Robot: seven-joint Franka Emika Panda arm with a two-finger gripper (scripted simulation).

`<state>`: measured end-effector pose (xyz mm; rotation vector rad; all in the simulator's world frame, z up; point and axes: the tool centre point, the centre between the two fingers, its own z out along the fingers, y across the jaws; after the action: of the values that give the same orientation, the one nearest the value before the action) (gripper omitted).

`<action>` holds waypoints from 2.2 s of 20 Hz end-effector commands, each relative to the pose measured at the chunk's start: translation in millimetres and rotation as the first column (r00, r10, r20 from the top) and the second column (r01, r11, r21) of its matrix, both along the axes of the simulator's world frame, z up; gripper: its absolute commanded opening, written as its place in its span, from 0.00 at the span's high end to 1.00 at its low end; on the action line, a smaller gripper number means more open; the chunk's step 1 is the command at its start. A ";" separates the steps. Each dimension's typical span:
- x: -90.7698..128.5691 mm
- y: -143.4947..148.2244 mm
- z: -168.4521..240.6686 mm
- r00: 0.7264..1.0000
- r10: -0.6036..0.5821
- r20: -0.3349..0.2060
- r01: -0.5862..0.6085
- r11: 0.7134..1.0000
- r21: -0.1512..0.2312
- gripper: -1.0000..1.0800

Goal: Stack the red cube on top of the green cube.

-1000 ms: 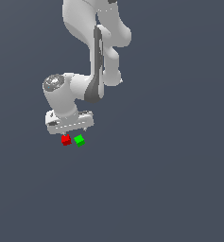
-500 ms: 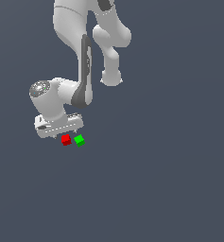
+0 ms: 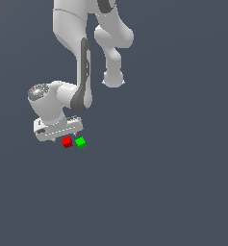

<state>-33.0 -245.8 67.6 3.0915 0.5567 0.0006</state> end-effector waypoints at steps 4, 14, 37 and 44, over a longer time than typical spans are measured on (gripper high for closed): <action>-0.3 0.0 -18.9 1.000 0.001 -0.001 -0.001 1.000 0.000 0.04; 1.1 -0.3 -47.7 1.000 0.003 0.000 -0.003 1.000 0.000 0.04; -0.1 0.2 -2.6 1.000 0.003 0.000 -0.003 1.000 0.000 1.00; -0.3 0.3 40.3 1.000 0.003 0.000 -0.003 1.000 0.000 1.00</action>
<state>-33.0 -245.7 100.1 3.0905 0.5621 0.0009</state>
